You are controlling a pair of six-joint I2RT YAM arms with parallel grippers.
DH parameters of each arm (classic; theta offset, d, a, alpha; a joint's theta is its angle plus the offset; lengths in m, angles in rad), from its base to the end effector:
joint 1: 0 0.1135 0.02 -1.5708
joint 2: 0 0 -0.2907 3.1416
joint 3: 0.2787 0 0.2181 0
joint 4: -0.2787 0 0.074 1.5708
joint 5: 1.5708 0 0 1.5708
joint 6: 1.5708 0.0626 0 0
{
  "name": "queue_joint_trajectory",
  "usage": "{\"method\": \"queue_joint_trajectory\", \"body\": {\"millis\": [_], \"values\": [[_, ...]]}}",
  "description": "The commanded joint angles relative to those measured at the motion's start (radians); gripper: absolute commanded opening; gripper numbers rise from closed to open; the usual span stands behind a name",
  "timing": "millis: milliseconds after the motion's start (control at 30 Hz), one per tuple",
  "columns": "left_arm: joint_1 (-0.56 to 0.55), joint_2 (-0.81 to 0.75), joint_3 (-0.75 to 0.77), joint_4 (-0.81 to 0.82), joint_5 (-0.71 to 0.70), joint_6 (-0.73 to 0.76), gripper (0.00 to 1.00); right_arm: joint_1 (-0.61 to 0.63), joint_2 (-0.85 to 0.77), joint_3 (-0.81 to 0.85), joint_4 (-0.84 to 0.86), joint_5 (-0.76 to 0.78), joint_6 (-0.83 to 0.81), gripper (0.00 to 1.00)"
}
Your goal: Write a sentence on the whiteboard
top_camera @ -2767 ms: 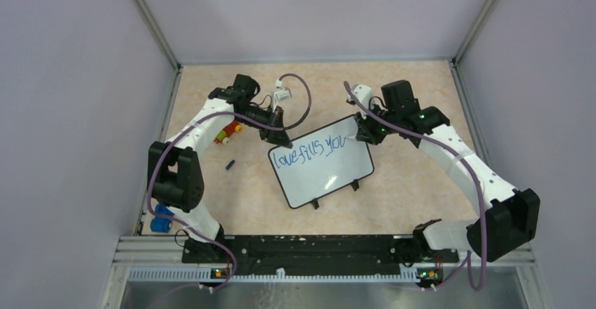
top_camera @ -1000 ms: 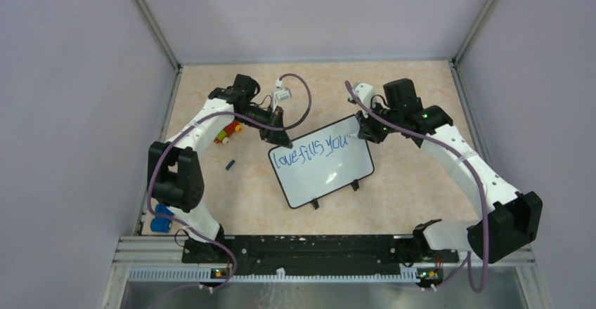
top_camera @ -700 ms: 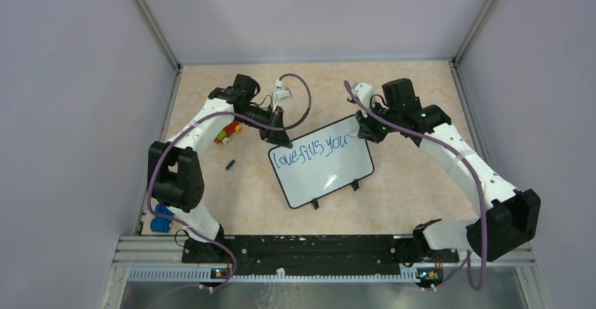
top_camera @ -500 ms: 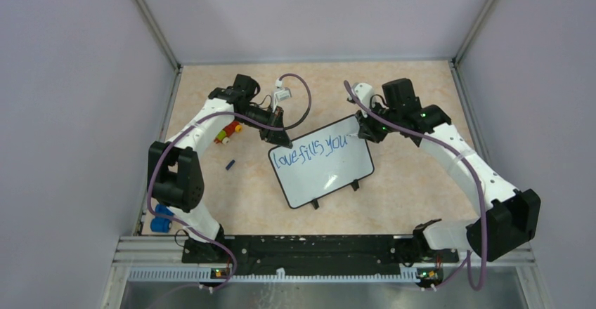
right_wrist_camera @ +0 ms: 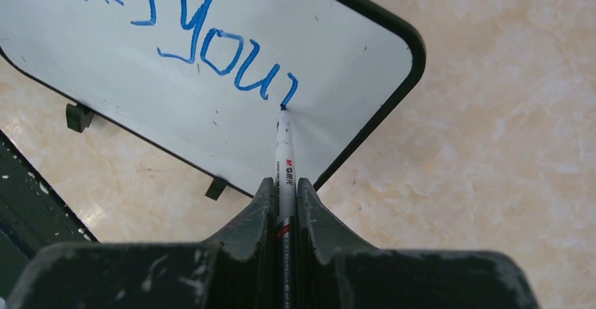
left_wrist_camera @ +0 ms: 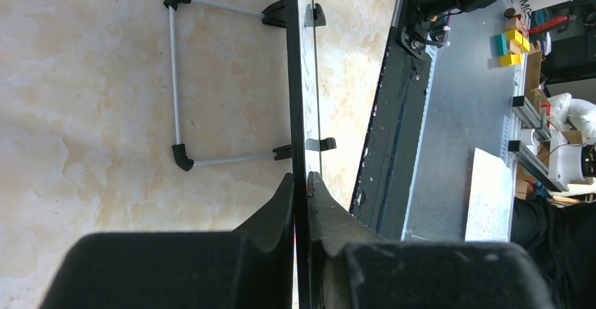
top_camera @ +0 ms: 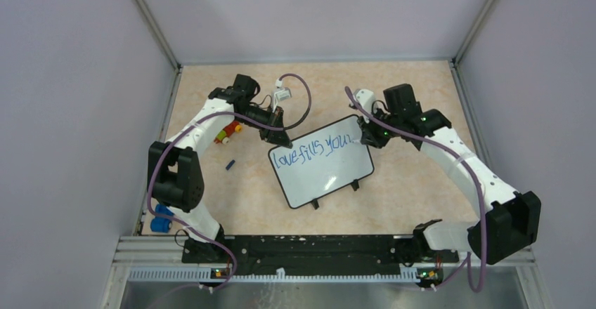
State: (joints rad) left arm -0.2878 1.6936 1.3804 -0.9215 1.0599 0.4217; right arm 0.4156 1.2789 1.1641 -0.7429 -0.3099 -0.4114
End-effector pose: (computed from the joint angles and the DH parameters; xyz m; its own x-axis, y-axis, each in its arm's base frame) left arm 0.2799 -0.1398 0.2957 -0.6562 0.4030 -0.6380 0.7488 0.2436 -0.6164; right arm 0.2109 0.1139 0.3264 -0.4075 -0.5961 -0.6918 -0.7964 0.6027 -0.0502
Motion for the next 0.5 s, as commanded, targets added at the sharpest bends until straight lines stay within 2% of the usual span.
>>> {"method": "queue_joint_trajectory", "body": {"millis": [0, 467], "values": [[-0.013, -0.004, 0.014, -0.015, 0.040, 0.042, 0.00, -0.016, -0.019, -0.034, 0.027, 0.004, -0.020, 0.00], [-0.013, -0.002, 0.016, -0.017, 0.040, 0.042, 0.00, -0.016, 0.007, 0.045, 0.054, 0.007, 0.012, 0.00]]}}
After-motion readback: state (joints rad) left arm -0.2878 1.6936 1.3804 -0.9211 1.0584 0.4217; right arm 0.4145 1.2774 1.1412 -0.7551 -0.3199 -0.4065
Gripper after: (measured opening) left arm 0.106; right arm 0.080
